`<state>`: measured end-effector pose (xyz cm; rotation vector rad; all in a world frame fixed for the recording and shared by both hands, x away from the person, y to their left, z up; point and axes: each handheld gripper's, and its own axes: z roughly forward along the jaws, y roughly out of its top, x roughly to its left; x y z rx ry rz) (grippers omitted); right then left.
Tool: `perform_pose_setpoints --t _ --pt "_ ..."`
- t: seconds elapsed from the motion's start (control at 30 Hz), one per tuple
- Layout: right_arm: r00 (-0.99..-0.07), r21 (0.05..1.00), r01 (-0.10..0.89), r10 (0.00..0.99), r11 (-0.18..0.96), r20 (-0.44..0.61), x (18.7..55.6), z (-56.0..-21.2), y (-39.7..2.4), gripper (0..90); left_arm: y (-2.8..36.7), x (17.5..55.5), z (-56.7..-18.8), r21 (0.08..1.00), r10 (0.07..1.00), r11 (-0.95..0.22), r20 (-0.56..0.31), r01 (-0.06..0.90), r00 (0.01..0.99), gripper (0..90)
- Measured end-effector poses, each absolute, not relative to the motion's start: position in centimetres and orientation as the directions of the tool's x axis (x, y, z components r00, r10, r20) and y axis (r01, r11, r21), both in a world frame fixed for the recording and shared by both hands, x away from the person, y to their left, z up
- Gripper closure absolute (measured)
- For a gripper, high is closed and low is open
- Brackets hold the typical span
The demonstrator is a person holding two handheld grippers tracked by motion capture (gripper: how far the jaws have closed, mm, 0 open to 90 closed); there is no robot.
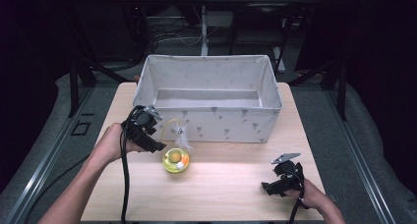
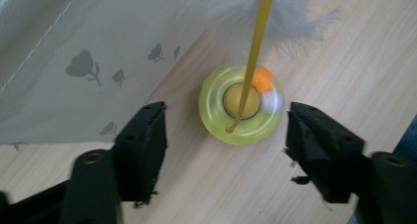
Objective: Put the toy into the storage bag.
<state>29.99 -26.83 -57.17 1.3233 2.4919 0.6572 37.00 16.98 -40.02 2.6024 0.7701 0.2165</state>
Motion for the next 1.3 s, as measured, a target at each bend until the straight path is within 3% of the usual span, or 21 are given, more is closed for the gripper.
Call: perform_pose_setpoints --t 0.13,0.4,0.87,1.3 --pt "-0.561 0.497 0.717 0.828 0.489 -0.005 30.0 -57.2 -26.8 0.0 16.6 37.3 -39.6 0.403 0.515 -0.790 0.026 0.462 0.857 53.2" --pt "-0.559 0.502 0.718 0.829 0.483 0.002 29.9 -57.2 -26.7 0.0 15.8 38.0 -39.5 0.370 0.506 -0.803 0.010 0.467 0.863 61.0" --pt "-0.562 0.497 0.718 0.827 0.487 0.003 29.9 -57.2 -26.7 0.0 15.6 37.6 -40.0 0.378 0.531 -0.793 0.046 0.478 0.846 84.5" --pt "-0.564 0.499 0.716 0.826 0.488 0.002 29.9 -57.2 -26.7 0.0 15.5 36.7 -39.6 0.397 0.528 -0.794 0.075 0.460 0.846 87.8"
